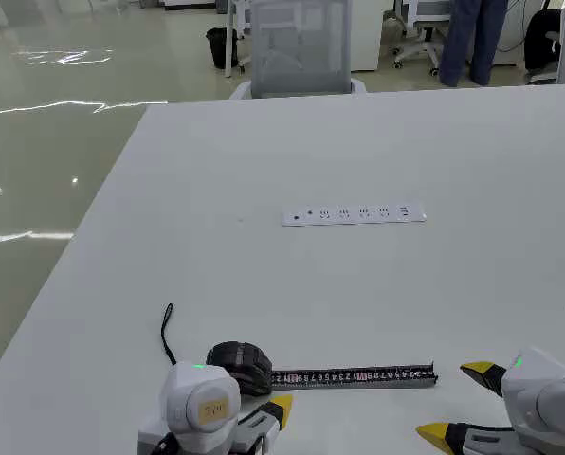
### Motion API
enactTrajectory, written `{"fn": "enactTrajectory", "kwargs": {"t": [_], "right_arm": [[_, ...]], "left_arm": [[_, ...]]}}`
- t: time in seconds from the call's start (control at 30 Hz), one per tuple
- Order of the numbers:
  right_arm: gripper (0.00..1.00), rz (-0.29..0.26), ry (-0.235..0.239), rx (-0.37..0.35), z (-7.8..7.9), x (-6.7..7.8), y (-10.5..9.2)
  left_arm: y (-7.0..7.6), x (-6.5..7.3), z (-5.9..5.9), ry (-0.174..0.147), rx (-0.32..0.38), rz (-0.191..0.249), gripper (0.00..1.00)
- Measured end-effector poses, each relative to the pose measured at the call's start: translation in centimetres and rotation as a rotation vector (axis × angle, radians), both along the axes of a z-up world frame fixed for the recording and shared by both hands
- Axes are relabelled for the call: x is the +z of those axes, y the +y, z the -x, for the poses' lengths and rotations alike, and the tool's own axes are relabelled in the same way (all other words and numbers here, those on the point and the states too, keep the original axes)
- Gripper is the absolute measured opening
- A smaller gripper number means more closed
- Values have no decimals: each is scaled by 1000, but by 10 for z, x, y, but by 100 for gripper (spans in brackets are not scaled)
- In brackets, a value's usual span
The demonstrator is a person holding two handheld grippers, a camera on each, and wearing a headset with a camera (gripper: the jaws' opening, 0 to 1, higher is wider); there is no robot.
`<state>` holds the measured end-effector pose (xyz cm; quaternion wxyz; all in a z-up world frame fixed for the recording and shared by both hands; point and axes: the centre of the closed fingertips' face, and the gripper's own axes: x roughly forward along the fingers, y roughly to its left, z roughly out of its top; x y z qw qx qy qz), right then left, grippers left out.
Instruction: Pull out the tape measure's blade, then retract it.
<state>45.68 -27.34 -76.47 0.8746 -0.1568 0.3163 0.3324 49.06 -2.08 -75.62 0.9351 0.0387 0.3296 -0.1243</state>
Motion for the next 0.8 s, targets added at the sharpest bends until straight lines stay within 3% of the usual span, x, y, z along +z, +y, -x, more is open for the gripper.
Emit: {"fn": "enactTrajectory", "kwargs": {"t": [0.27,0.8], "right_arm": [[59,25,-4,125,-7,-5,0],[49,32,4,305,-21,-13,-2]], "left_arm": [[0,-2,-8,3,13,-1,83],[0,-6,-20,9,38,-4,81]]}}
